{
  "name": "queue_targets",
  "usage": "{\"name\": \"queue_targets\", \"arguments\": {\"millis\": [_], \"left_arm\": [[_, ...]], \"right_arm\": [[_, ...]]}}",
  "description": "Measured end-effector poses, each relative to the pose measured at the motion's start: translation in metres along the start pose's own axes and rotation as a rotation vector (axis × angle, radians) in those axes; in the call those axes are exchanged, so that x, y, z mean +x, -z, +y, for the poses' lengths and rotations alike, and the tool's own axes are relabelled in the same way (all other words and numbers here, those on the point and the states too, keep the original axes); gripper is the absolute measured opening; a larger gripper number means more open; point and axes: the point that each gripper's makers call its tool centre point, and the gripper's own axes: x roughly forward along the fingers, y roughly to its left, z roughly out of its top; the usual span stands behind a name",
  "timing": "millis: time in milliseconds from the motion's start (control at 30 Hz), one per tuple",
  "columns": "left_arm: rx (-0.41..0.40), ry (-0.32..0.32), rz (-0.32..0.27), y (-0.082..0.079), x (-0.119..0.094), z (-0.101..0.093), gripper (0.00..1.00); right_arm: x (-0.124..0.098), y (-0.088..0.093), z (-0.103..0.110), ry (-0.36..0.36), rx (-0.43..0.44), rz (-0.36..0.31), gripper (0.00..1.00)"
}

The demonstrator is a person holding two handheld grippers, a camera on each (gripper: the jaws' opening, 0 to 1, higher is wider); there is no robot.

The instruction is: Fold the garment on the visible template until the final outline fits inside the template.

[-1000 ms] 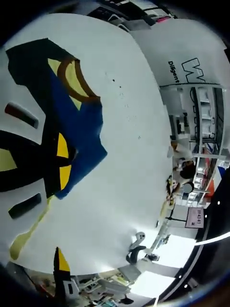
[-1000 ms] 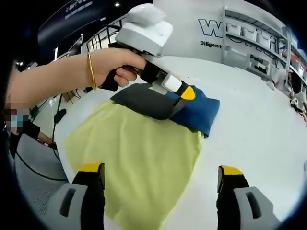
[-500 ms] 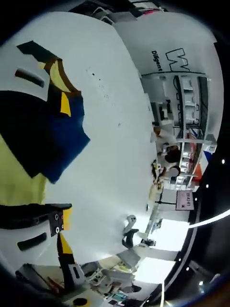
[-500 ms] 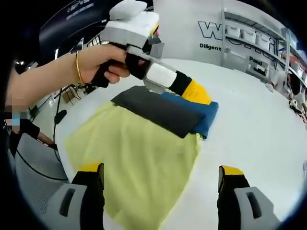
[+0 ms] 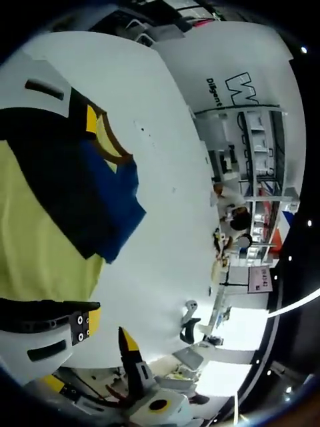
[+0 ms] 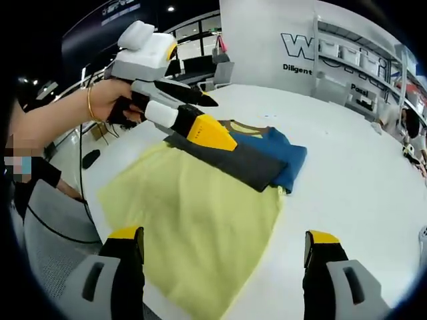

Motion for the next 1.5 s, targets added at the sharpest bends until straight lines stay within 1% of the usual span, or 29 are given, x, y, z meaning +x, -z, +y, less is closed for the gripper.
{"name": "queue_targets", "arguments": {"millis": [33, 100, 167, 200, 267, 367, 467, 533, 567, 600, 633, 700, 767, 800, 933, 1033, 1067, 1100, 1133, 1200, 1300, 1367, 1500], "left_arm": [[-0.005, -0.018, 0.001, 0.004, -0.007, 0.004, 0.99], [-0.023, -0.035, -0.008, 0.008, -0.015, 0.008, 0.99], [-0.044, -0.042, 0.006, 0.018, -0.025, 0.011, 0.99], [-0.045, -0.053, 0.014, 0.024, -0.031, 0.013, 0.99], [-0.044, -0.076, 0.016, 0.032, -0.04, 0.017, 0.99], [-0.041, -0.077, 0.03, 0.047, -0.053, 0.019, 0.99], [-0.015, -0.079, 0.077, 0.067, -0.067, 0.02, 0.99], [-0.016, -0.083, 0.088, 0.077, -0.076, 0.021, 0.99], [-0.068, -0.101, 0.093, 0.087, -0.084, 0.023, 0.99], [-0.087, -0.099, 0.09, 0.089, -0.086, 0.022, 0.99], [-0.127, -0.096, 0.082, 0.094, -0.089, 0.021, 0.99], [-0.132, -0.11, 0.104, 0.106, -0.096, 0.022, 0.98], [-0.124, -0.122, 0.112, 0.113, -0.101, 0.022, 0.98], [-0.125, -0.126, 0.113, 0.115, -0.103, 0.022, 0.98], [-0.147, -0.132, 0.123, 0.124, -0.114, 0.021, 0.97], [-0.145, -0.137, 0.14, 0.132, -0.12, 0.021, 0.98], [-0.148, -0.127, 0.151, 0.136, -0.123, 0.02, 0.98], [-0.163, -0.101, 0.157, 0.139, -0.127, 0.015, 0.98], [-0.18, -0.088, 0.157, 0.14, -0.129, 0.013, 0.98], [-0.182, -0.08, 0.162, 0.143, -0.133, 0.012, 0.96], [-0.175, -0.091, 0.18, 0.15, -0.14, 0.013, 0.95], [-0.185, -0.103, 0.195, 0.154, -0.143, 0.015, 0.96], [-0.22, -0.127, 0.224, 0.17, -0.156, 0.017, 0.94]], "right_arm": [[0.0, 0.001, 0.0, -0.001, 0.002, 0.003, 0.99], [-0.002, 0.005, 0.001, -0.005, 0.01, 0.011, 0.99], [-0.003, 0.006, 0.001, -0.004, 0.013, 0.009, 0.99], [-0.004, 0.007, 0.001, -0.003, 0.013, 0.011, 0.99], [-0.004, 0.01, 0.002, -0.003, 0.012, 0.014, 0.99], [-0.005, 0.015, 0.006, -0.009, 0.011, 0.026, 0.99], [-0.006, 0.02, 0.01, -0.014, 0.007, 0.034, 0.99], [-0.006, 0.022, 0.012, -0.017, 0.009, 0.037, 0.99], [-0.006, 0.025, 0.015, -0.025, 0.004, 0.043, 0.99], [-0.006, 0.027, 0.017, -0.027, 0.002, 0.046, 0.99], [-0.006, 0.029, 0.018, -0.03, -0.002, 0.051, 0.99], [-0.006, 0.035, 0.021, -0.038, -0.006, 0.066, 0.99], [-0.006, 0.038, 0.023, -0.039, -0.006, 0.073, 0.99], [-0.007, 0.043, 0.025, -0.041, -0.005, 0.082, 0.99], [-0.008, 0.048, 0.025, -0.04, 0.002, 0.09, 0.99], [-0.008, 0.054, 0.026, -0.04, 0.004, 0.105, 0.97], [-0.008, 0.057, 0.026, -0.04, 0.006, 0.113, 0.97], [-0.008, 0.061, 0.026, -0.038, 0.005, 0.118, 0.97], [-0.009, 0.062, 0.026, -0.036, 0.007, 0.123, 0.96], [-0.009, 0.065, 0.026, -0.035, 0.011, 0.13, 0.96], [-0.009, 0.07, 0.027, -0.034, 0.012, 0.141, 0.95], [-0.009, 0.074, 0.027, -0.029, 0.009, 0.155, 0.93], [-0.009, 0.078, 0.028, -0.028, 0.011, 0.167, 0.91]]}}
